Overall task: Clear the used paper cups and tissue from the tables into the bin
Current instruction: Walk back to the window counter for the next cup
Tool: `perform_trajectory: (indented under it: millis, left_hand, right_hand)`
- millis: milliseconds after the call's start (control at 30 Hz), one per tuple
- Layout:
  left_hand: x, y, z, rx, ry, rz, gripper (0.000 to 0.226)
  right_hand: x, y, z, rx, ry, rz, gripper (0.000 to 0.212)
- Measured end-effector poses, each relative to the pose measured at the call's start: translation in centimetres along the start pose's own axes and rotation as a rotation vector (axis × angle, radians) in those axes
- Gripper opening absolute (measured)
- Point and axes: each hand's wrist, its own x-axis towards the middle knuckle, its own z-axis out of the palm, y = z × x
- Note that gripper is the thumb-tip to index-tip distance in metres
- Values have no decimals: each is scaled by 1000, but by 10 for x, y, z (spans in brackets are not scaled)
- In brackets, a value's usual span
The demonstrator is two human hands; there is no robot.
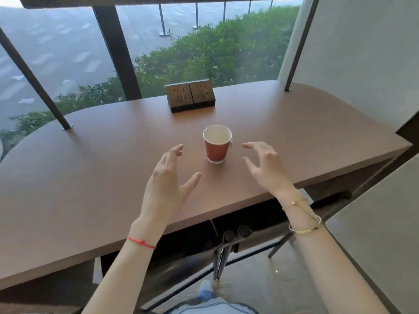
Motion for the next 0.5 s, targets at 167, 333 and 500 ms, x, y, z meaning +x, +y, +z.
perform_trajectory:
  millis: [167,333,500]
  left_hand:
    - [50,2,28,-18,-76,-17,87]
    - [70,12,54,-40,-145,-64,100]
    - [78,25,76,-101,-121,-156,100]
  right_hand:
    - [62,12,19,18,-88,3,41]
    - [99,19,34,-5,-156,-26,47]
    - [117,24,41,-38,-248,-200,31]
